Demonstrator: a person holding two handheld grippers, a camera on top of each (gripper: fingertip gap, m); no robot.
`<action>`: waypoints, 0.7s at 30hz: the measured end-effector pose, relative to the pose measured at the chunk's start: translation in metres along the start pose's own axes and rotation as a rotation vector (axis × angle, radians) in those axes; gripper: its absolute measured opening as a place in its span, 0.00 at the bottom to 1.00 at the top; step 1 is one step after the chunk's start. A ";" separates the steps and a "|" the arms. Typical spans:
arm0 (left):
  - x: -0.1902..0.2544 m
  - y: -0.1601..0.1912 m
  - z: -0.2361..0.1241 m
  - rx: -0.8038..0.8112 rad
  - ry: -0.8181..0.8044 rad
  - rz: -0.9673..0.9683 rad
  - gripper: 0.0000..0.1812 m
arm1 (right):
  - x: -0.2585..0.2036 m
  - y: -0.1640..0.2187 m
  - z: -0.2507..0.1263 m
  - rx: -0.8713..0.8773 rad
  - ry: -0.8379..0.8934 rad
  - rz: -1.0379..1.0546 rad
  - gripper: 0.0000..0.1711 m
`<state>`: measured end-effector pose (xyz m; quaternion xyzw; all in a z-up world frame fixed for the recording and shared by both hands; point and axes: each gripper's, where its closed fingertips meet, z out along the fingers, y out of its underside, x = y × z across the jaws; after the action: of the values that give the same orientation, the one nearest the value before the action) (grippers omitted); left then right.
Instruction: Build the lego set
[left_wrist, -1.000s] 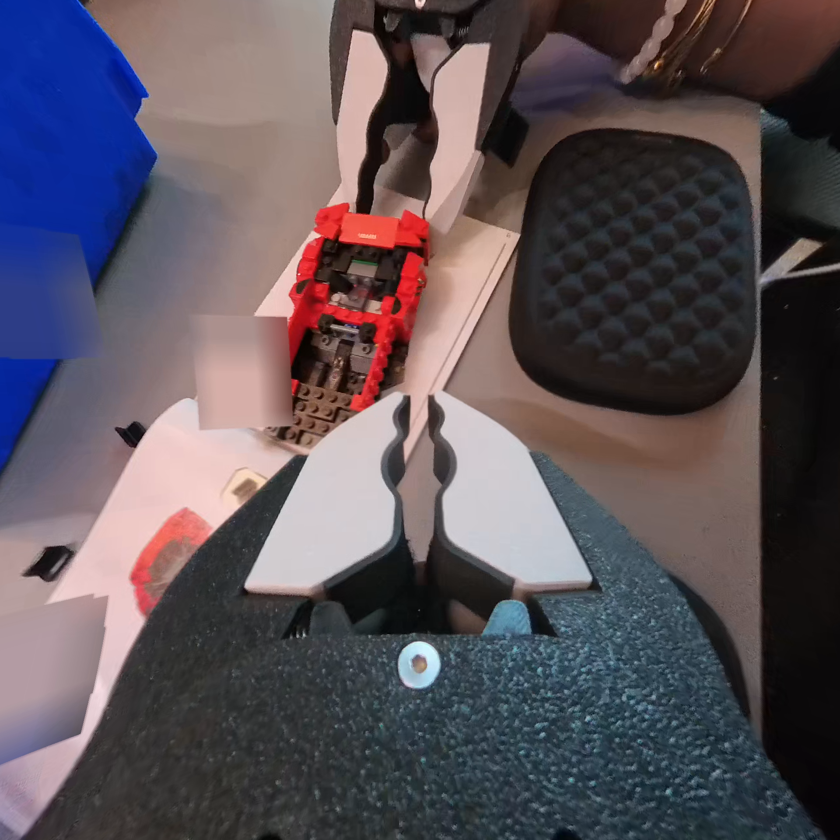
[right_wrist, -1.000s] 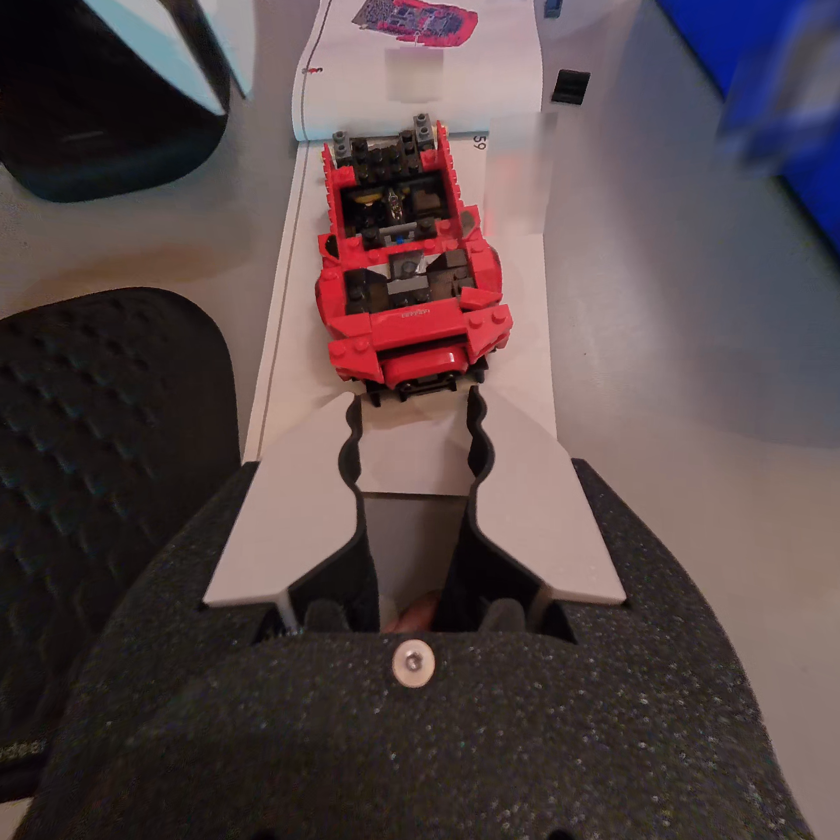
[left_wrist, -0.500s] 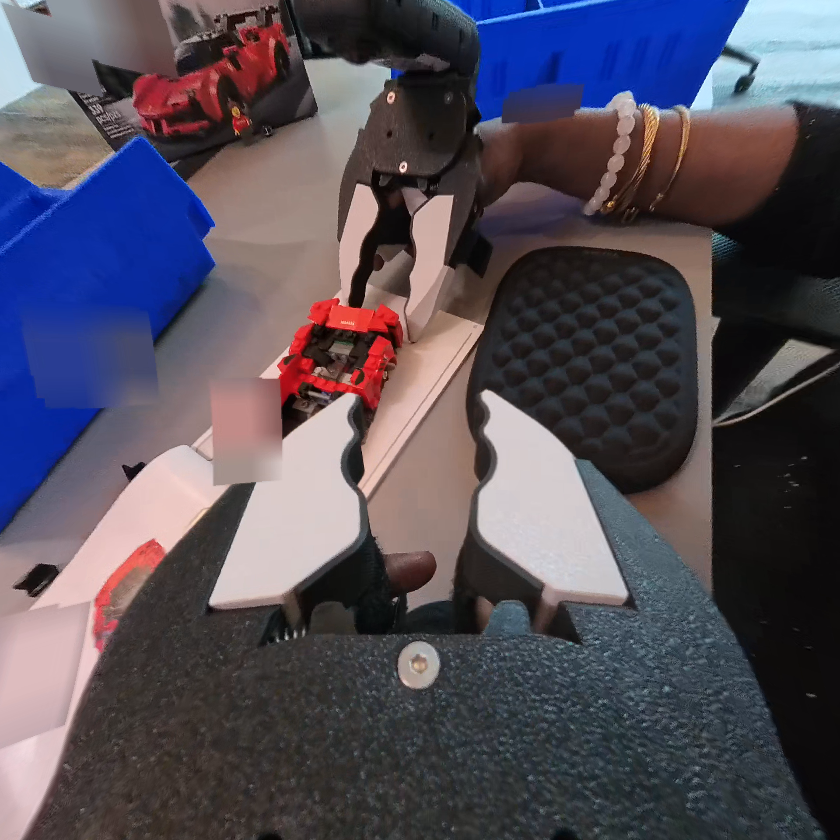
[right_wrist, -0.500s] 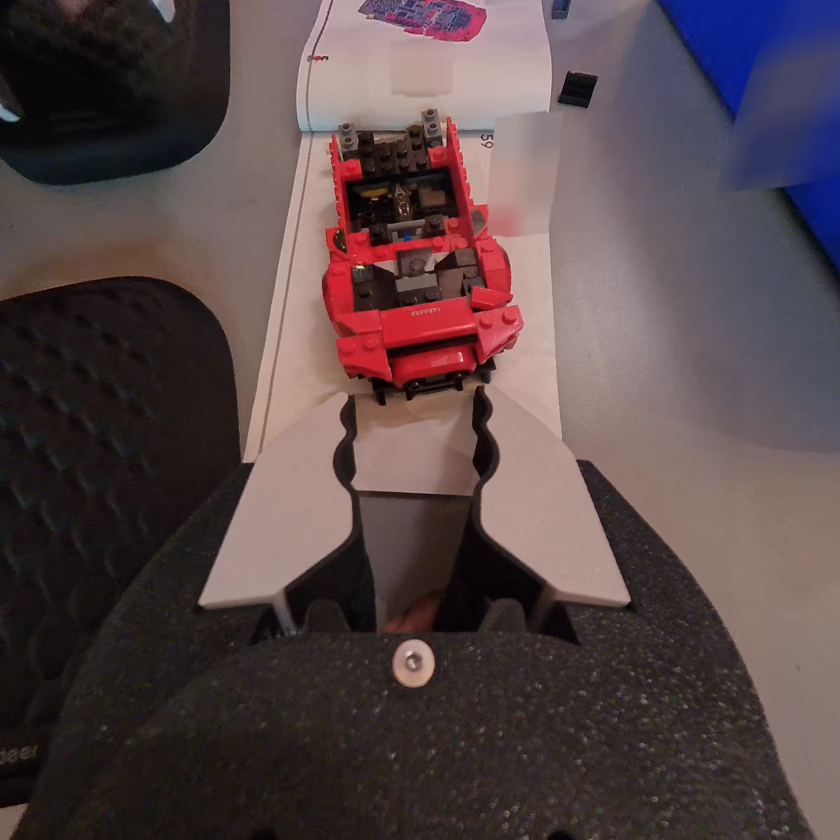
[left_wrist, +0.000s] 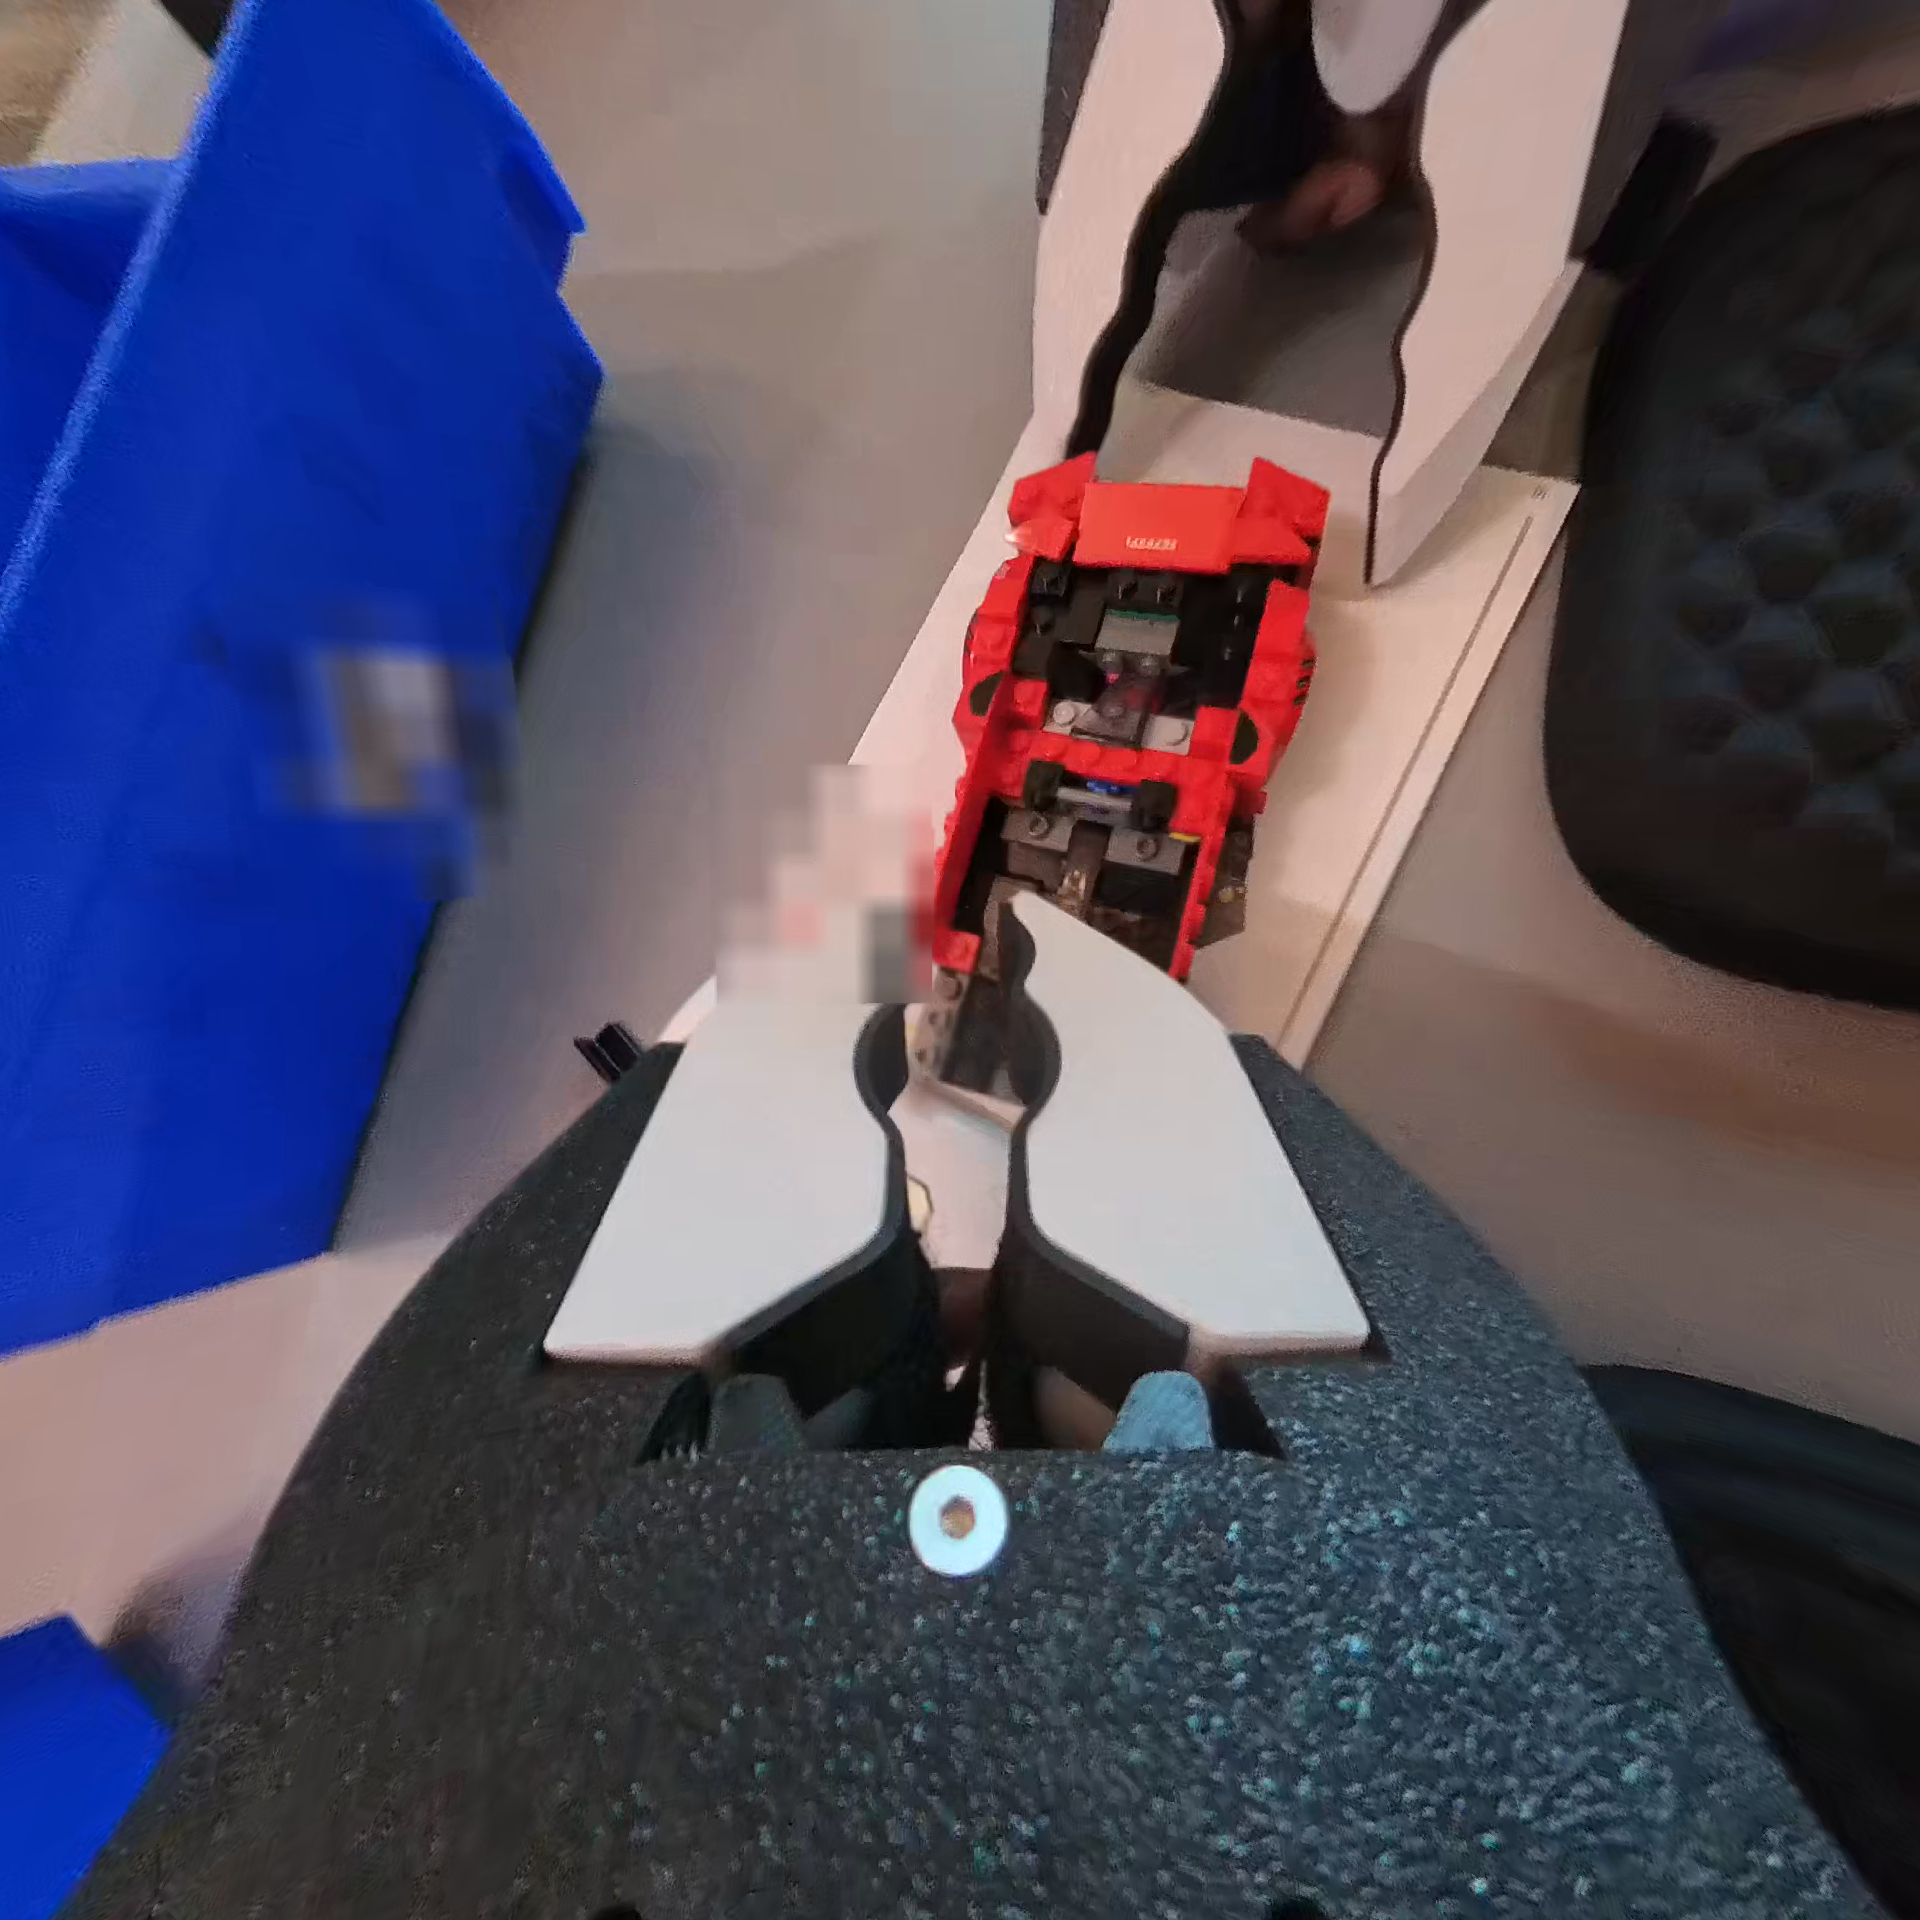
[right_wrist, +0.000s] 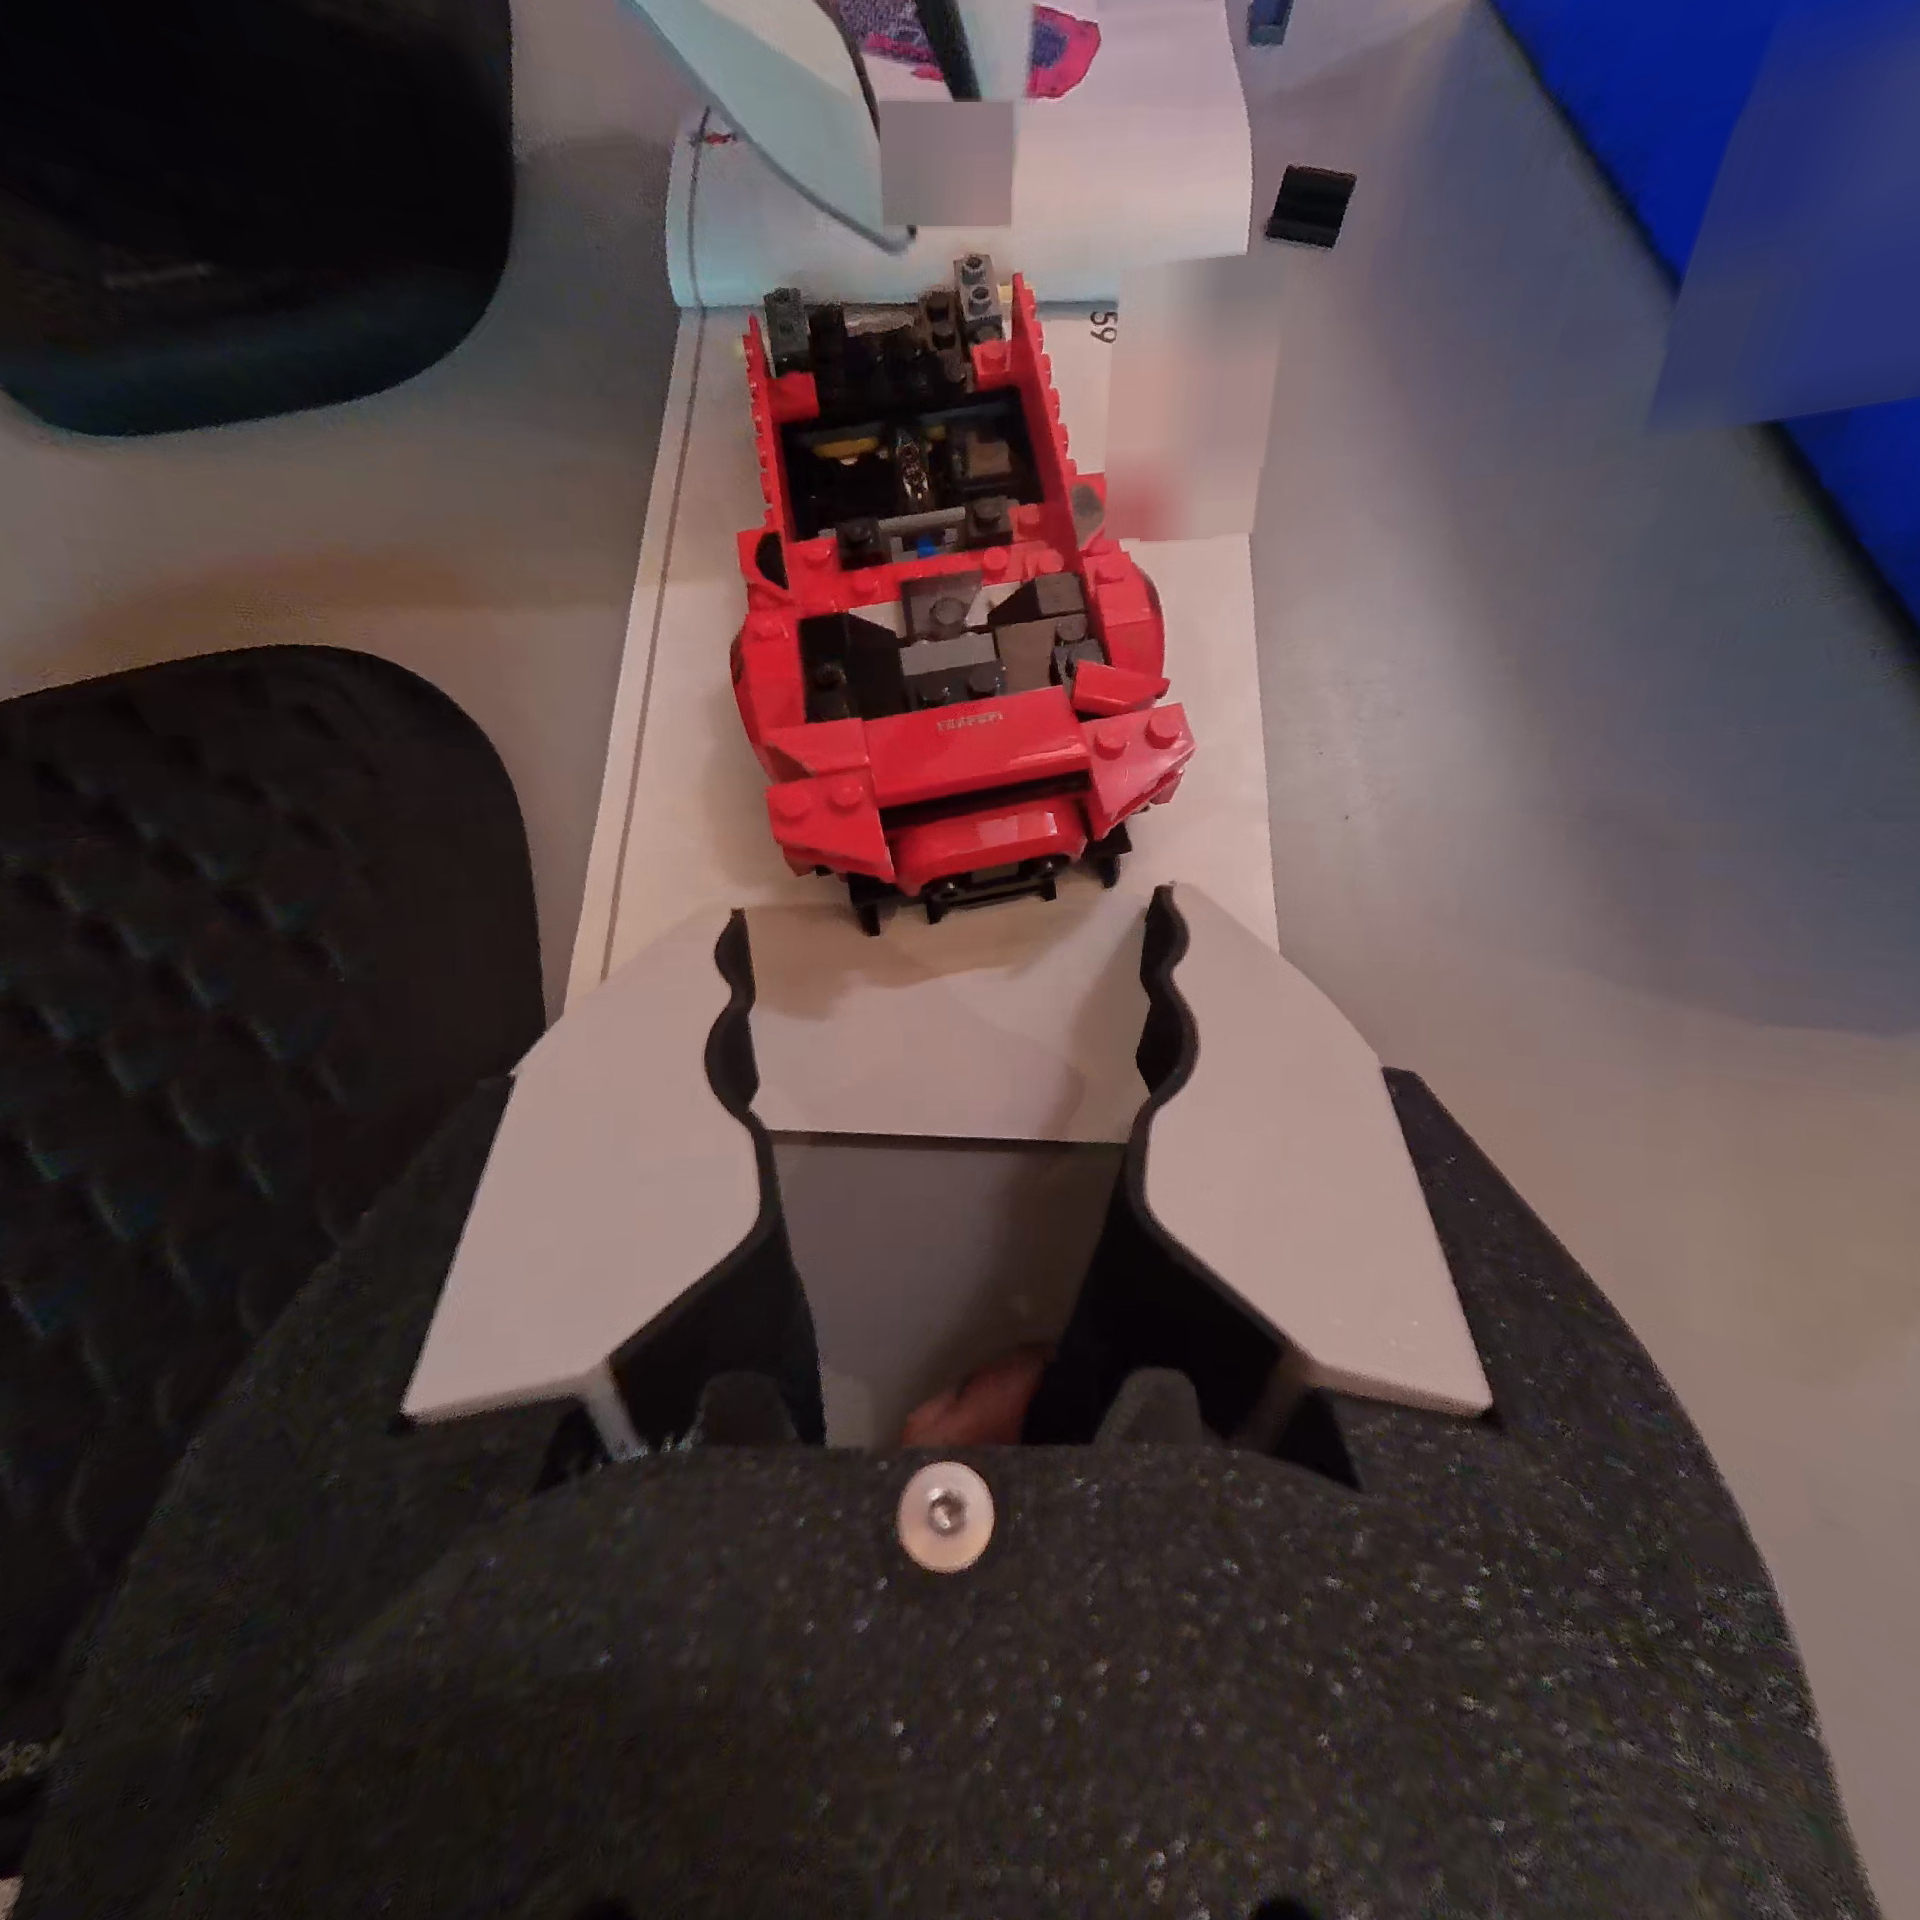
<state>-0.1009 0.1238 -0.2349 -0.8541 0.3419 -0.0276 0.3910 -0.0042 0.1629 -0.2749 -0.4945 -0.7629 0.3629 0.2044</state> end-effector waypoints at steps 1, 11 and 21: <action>-0.002 -0.001 0.005 -0.018 0.015 0.026 0.08 | 0.000 0.000 0.000 -0.001 0.004 -0.001 0.42; 0.003 -0.023 0.045 -0.021 0.195 0.154 0.10 | -0.001 -0.002 0.003 -0.002 0.014 -0.015 0.43; 0.005 -0.024 0.050 0.030 0.211 0.129 0.04 | -0.003 -0.003 0.004 -0.003 0.006 -0.025 0.41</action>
<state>-0.0675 0.1640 -0.2539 -0.8168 0.4348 -0.0974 0.3663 -0.0072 0.1576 -0.2756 -0.4863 -0.7691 0.3576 0.2101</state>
